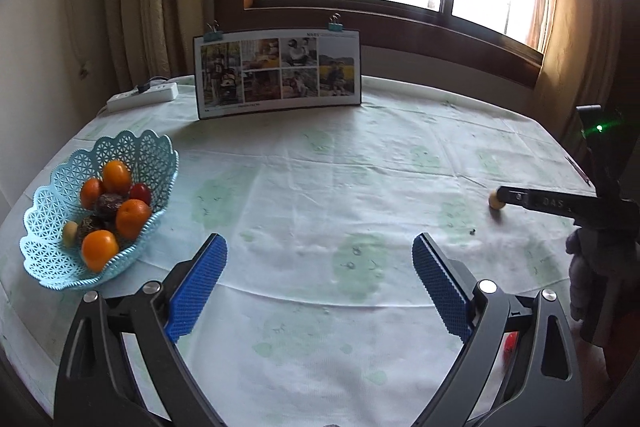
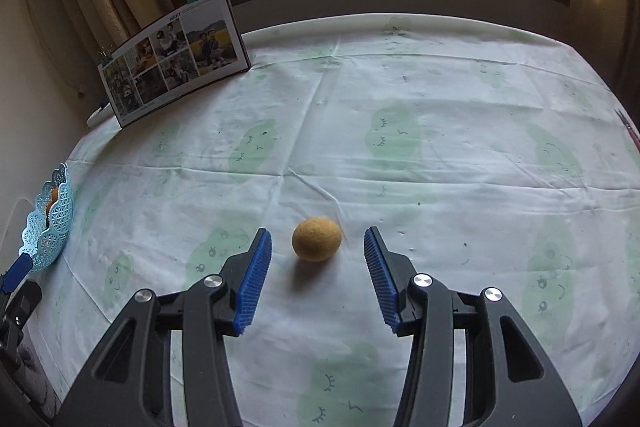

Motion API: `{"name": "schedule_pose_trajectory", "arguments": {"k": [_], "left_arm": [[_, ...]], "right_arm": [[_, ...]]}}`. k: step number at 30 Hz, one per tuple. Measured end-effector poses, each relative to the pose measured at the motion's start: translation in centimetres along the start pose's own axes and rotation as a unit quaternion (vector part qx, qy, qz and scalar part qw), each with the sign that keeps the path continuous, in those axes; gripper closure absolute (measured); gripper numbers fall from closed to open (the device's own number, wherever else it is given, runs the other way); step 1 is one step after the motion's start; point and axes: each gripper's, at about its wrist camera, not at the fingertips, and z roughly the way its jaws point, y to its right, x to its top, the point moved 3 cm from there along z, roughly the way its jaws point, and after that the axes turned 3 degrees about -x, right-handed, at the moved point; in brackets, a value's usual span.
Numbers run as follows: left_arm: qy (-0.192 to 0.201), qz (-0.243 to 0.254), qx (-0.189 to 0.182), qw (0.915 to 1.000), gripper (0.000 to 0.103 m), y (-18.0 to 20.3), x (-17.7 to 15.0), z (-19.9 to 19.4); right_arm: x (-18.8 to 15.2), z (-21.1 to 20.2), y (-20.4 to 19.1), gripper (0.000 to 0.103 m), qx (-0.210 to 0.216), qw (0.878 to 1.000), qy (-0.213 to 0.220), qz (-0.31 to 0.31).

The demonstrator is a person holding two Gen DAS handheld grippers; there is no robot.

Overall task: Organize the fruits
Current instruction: 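Grasp the tan fuzzy fruit with the right tool while the left tool grasps another red tomato, then carry the tomato into the basket and open the left tool while the right carries the tan fruit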

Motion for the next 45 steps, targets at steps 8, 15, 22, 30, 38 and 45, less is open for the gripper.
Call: {"name": "schedule_pose_trajectory", "arguments": {"k": [8, 15, 22, 30, 38, 45], "left_arm": [[-0.012, 0.016, -0.012, 0.9997, 0.008, 2.0, -0.5, 0.4], [-0.032, 0.047, -0.046, 0.9973, 0.008, 5.2, -1.6, 0.8], [-0.070, 0.094, -0.140, 0.9832, 0.008, 10.1, -3.8, 0.9], [-0.101, 0.134, -0.186, 0.9680, 0.025, 12.9, -5.6, 0.6], [-0.137, 0.147, -0.202, 0.9585, 0.051, 14.0, -7.0, 1.5], [-0.143, 0.148, -0.210, 0.9558, 0.075, 14.3, -7.5, 1.7]], "right_arm": [[0.1, 1.8, -0.5, 0.071, -0.012, 1.000, -0.009, -0.010], [-0.3, 1.2, -0.8, 0.074, -0.025, 0.999, 0.016, -0.024], [-0.5, 1.0, 0.4, 0.074, -0.016, 1.000, 0.017, -0.004], [-0.7, 1.1, 0.6, 0.074, -0.009, 1.000, 0.014, 0.000], [-0.6, 1.1, 0.6, 0.074, -0.008, 1.000, 0.013, 0.000], [-0.7, 1.0, 0.7, 0.074, -0.008, 1.000, 0.016, 0.004]]}}
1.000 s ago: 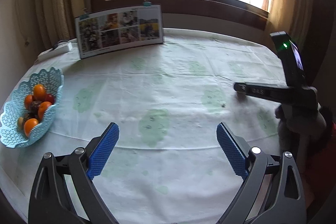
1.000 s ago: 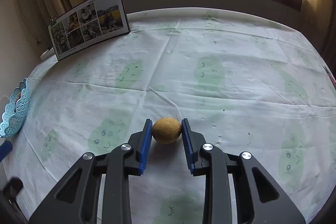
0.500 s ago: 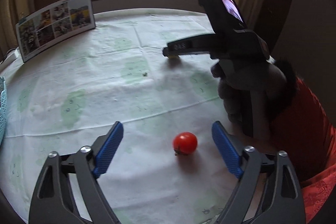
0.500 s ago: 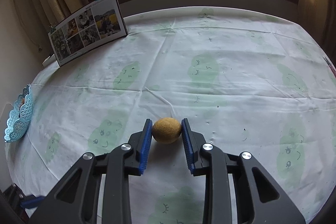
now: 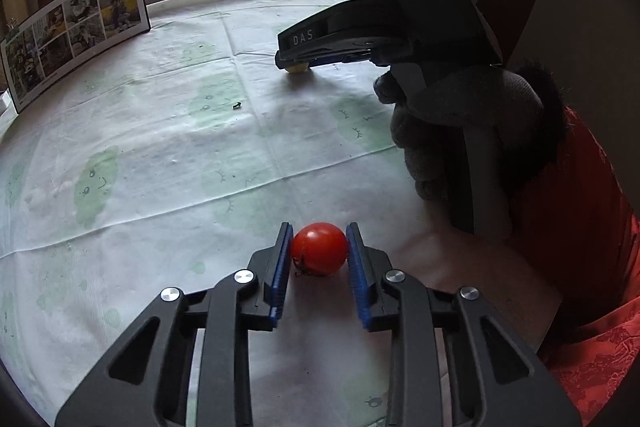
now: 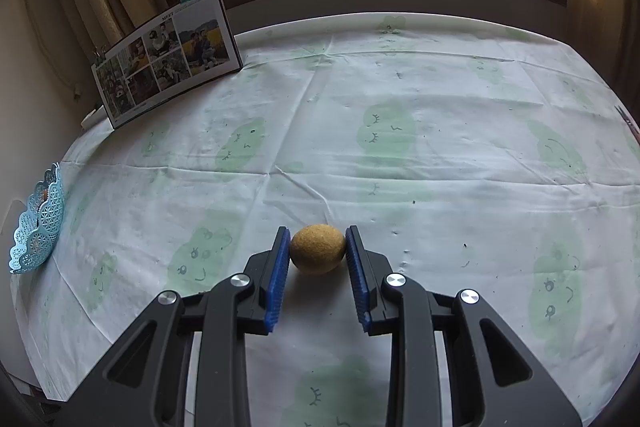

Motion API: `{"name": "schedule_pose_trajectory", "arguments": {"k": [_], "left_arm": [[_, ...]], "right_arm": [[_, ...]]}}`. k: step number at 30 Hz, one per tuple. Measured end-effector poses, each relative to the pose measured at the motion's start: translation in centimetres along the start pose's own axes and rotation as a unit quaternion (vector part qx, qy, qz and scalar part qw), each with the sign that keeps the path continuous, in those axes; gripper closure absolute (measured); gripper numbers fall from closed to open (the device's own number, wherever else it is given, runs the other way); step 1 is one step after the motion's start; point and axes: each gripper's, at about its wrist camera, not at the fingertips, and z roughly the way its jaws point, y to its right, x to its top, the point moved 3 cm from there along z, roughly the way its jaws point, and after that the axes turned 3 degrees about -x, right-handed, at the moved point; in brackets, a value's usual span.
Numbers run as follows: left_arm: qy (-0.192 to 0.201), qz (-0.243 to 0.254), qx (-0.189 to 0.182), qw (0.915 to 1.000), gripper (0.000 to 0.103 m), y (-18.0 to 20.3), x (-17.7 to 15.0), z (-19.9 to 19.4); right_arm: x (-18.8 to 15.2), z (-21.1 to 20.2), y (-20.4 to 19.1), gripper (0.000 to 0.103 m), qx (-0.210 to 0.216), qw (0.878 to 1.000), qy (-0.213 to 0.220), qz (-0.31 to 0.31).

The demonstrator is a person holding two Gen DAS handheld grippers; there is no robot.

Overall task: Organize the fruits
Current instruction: 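Carry the tomato into the basket and open the left tool while the right carries the tan fruit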

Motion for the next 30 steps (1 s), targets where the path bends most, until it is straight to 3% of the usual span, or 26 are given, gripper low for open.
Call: {"name": "schedule_pose_trajectory", "arguments": {"k": [4, 10, 16, 24, 30], "left_arm": [[0.015, -0.008, 0.010, 0.9998, 0.075, -0.6, 0.1, -0.7], [0.048, -0.032, 0.066, 0.9962, 0.075, -3.1, 0.5, -2.2], [0.076, -0.078, 0.118, 0.9870, 0.075, -7.3, 0.6, -4.5], [0.110, -0.136, 0.171, 0.9696, 0.075, -12.9, -0.1, -8.2], [0.147, -0.171, 0.228, 0.9473, 0.075, -17.2, -0.6, -12.0]], "right_arm": [[0.1, -0.2, 0.0, 0.074, 0.004, 1.000, 0.007, 0.003], [0.1, -0.8, -0.1, 0.074, 0.012, 1.000, 0.017, 0.007], [0.0, -1.3, -0.7, 0.074, 0.021, 1.000, 0.022, 0.004], [-0.6, -1.8, -2.4, 0.074, 0.033, 0.999, 0.021, -0.007], [-1.0, -2.0, -4.3, 0.074, 0.049, 0.999, 0.015, -0.014]]}}
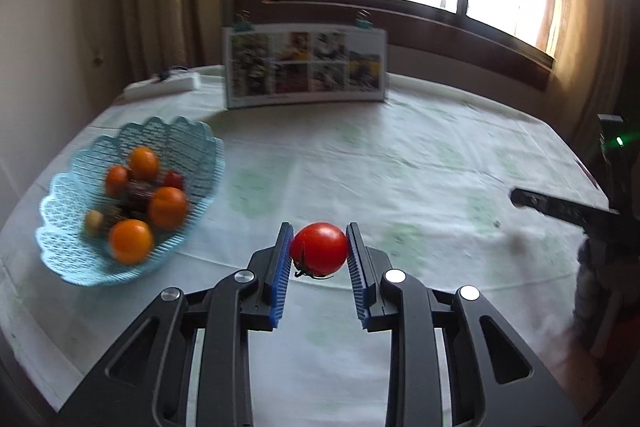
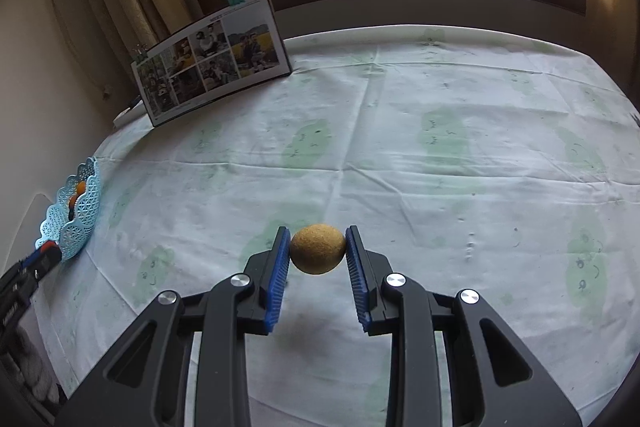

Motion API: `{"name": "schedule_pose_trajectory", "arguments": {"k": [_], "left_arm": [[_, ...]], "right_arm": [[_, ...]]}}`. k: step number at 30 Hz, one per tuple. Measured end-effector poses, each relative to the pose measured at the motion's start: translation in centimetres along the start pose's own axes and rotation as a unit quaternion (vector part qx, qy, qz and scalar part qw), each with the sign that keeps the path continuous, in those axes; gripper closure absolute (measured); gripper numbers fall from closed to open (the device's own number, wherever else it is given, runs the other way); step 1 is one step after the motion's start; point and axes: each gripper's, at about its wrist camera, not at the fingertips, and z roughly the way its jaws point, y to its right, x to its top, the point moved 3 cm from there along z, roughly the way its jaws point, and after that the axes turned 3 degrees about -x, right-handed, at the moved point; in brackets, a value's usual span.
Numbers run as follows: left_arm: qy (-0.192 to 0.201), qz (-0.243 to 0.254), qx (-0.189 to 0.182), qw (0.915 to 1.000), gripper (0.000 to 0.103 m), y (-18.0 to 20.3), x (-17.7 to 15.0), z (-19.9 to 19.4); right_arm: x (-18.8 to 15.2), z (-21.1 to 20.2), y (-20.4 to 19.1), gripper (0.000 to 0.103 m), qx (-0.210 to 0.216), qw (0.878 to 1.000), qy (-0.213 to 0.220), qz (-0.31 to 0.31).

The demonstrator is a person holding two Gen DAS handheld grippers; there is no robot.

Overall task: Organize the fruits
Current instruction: 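Carry the tomato into the basket and open the left tool while the right carries the tan fruit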

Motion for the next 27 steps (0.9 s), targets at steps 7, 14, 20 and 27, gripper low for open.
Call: {"name": "schedule_pose_trajectory", "arguments": {"k": [7, 14, 20, 27], "left_arm": [[0.031, -0.051, 0.074, 0.9955, 0.075, -6.9, 1.6, -1.2], [0.038, -0.081, 0.125, 0.9882, 0.075, -11.6, 1.8, -1.1], [0.035, -0.094, 0.143, 0.9846, 0.075, -13.7, 1.4, -0.7], [0.051, -0.104, 0.157, 0.9808, 0.038, -15.0, 1.0, -1.6]], "right_arm": [[0.2, 0.1, -3.0, 0.074, 0.019, 1.000, -0.003, -0.014], [0.4, 0.4, -6.2, 0.074, 0.035, 0.999, -0.006, -0.031], [0.8, 0.3, -9.2, 0.074, 0.048, 0.998, -0.006, -0.051], [1.3, 0.3, -13.7, 0.074, 0.076, 0.994, -0.007, -0.079]]}}
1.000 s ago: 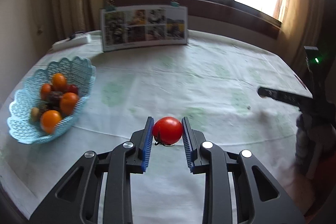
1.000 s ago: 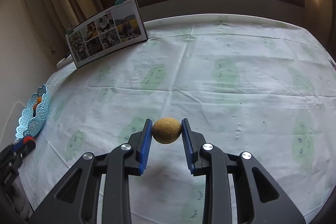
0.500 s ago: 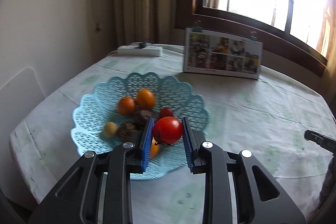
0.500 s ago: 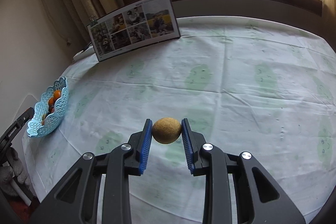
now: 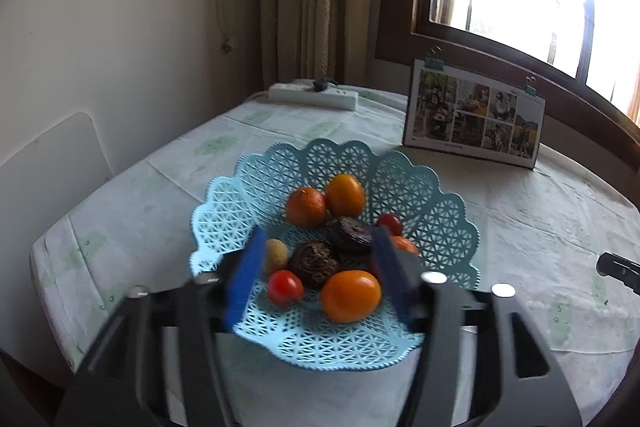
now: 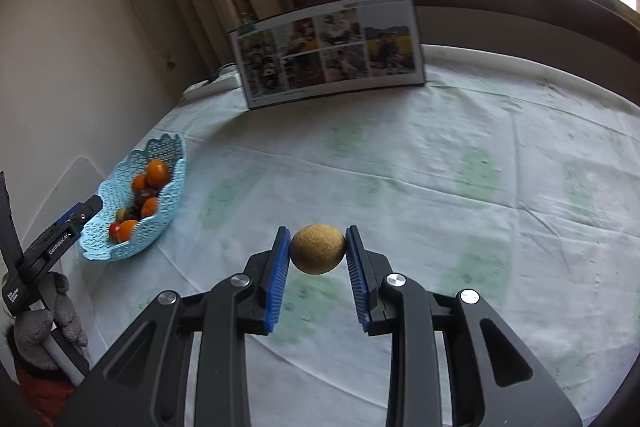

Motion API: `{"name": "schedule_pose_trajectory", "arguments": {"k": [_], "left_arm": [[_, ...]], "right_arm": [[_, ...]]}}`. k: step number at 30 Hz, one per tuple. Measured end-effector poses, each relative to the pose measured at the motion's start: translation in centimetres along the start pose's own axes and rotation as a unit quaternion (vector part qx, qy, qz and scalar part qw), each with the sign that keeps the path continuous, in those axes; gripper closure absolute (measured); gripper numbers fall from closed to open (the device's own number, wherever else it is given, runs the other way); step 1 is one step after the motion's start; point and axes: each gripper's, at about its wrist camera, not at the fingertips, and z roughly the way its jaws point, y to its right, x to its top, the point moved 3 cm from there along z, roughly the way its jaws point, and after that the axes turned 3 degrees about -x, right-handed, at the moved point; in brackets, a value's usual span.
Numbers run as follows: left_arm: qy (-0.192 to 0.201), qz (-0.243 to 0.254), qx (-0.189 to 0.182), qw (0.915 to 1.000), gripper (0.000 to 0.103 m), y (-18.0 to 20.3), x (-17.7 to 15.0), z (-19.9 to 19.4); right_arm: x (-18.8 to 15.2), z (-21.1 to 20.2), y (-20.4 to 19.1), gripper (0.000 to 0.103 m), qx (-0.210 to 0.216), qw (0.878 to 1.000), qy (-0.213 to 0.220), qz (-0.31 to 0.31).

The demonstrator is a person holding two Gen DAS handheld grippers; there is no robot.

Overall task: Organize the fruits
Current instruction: 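Carry the tomato into the basket and open the left tool while the right carries the tan fruit, then lower the tan fuzzy fruit into the basket and open the right tool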

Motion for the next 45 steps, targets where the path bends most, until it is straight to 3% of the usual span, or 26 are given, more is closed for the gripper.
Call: {"name": "schedule_pose_trajectory", "arguments": {"k": [17, 30, 32, 45], "left_arm": [[0.011, -0.018, 0.040, 0.9990, 0.027, -5.0, -0.4, -1.8], [0.002, -0.029, 0.055, 0.9981, 0.020, -6.9, -1.3, -1.5], [-0.001, -0.030, 0.058, 0.9979, 0.016, -7.1, -1.5, -1.4], [-0.018, -0.039, 0.063, 0.9971, 0.015, -8.0, -2.2, -0.3]], "right_arm": [[3.3, 1.4, -13.5, 0.074, 0.094, 0.991, 0.015, -0.094], [5.9, 1.9, -18.2, 0.074, 0.125, 0.986, 0.037, -0.105], [5.8, 2.3, -18.9, 0.074, 0.128, 0.985, 0.034, -0.107], [5.4, 5.7, -21.7, 0.074, 0.140, 0.983, 0.003, -0.114]]}}
